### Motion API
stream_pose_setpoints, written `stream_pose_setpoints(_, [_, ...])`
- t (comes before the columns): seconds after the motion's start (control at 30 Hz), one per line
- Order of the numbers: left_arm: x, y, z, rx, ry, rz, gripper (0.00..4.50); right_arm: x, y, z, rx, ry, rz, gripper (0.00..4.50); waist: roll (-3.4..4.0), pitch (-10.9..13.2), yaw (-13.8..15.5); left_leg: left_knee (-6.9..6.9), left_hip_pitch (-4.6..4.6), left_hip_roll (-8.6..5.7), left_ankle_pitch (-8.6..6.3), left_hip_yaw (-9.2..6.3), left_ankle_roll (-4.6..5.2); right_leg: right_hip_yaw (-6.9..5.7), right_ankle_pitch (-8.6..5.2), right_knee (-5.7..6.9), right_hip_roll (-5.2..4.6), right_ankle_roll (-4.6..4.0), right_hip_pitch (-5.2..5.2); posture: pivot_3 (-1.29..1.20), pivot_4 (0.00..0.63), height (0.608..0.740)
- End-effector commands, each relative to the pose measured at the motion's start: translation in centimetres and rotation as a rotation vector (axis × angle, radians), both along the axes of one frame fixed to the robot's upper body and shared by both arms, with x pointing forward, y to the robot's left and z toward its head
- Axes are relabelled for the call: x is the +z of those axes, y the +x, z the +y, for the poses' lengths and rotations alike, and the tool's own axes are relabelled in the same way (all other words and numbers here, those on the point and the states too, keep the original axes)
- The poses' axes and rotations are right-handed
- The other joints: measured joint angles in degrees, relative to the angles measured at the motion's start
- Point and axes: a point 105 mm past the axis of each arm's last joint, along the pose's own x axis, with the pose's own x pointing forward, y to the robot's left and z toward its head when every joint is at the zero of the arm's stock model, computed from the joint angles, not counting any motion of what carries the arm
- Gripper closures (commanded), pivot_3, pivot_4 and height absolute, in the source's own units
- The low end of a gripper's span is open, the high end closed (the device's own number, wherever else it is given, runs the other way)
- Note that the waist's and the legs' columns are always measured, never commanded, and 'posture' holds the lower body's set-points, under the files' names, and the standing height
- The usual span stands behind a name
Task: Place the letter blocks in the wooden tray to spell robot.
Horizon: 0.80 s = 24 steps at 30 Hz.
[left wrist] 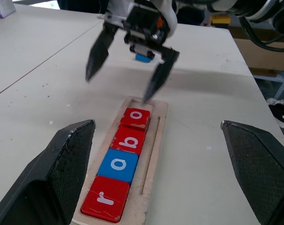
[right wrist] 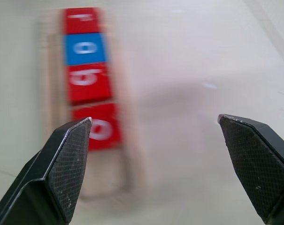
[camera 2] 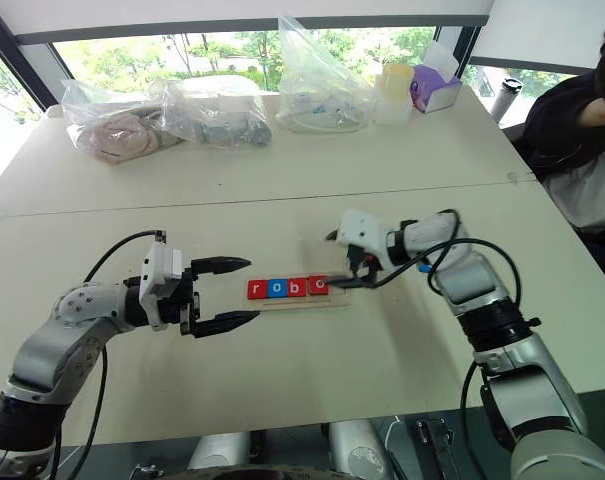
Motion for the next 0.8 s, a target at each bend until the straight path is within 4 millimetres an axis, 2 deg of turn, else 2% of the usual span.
stream_pose_setpoints(0.03, [0.8,-0.4,-0.6,-0.033,-0.010,-0.045,0.00,1.6,1.3,-4.6,-0.301,0.022,-0.097,0.06,0.00,0.00,0.05,0.00,0.00,0.00,0.00,0.00,0.00,0.00,0.00,0.00,0.00,0.00,0.00,0.00,0.150,0.740])
stream_pose_setpoints(0.07, [0.8,-0.4,-0.7,-0.036,-0.011,-0.045,0.00,1.5,1.4,-5.6,-0.357,0.011,-0.114,0.06,-0.01,-0.01,0.10,-0.01,-0.01,0.00,0.00,-0.01,0.00,0.00,0.00,0.00,0.00,0.00,0.00,0.00,0.150,0.740])
stream_pose_setpoints(0.13, [0.6,-0.5,-0.7,-0.046,-0.015,-0.037,0.00,1.1,0.5,-8.1,-0.579,0.047,-0.111,0.06,0.00,-0.01,0.07,-0.03,-0.03,-0.02,0.00,-0.01,0.00,0.00,-0.01,0.00,0.00,0.01,-0.02,0.00,0.150,0.740])
stream_pose_setpoints(0.2, [0.5,-0.4,-0.7,-0.053,-0.017,-0.031,0.00,0.3,-0.6,-9.0,-0.727,0.080,-0.079,0.06,0.01,-0.03,0.02,-0.11,-0.03,-0.01,0.00,-0.03,-0.01,0.02,-0.01,0.00,0.00,0.03,-0.04,0.00,0.150,0.740])
stream_pose_setpoints(0.47, [0.5,0.0,-0.9,-0.071,-0.018,-0.037,0.00,-1.9,-2.5,-9.4,-1.082,0.203,0.012,0.06,0.03,-0.03,-1.03,-0.06,0.08,0.01,0.05,-0.05,-0.08,0.06,-0.20,0.31,0.10,0.03,-0.12,0.00,0.150,0.740])
stream_pose_setpoints(0.8, [0.5,0.3,-0.9,-0.071,-0.018,-0.048,0.00,-3.8,-2.8,-9.9,-1.203,0.256,0.100,0.06,0.04,-0.03,-1.05,-0.09,0.01,-0.05,0.05,-0.02,-0.08,0.06,-0.19,0.26,0.01,0.05,-0.14,0.00,0.150,0.740])
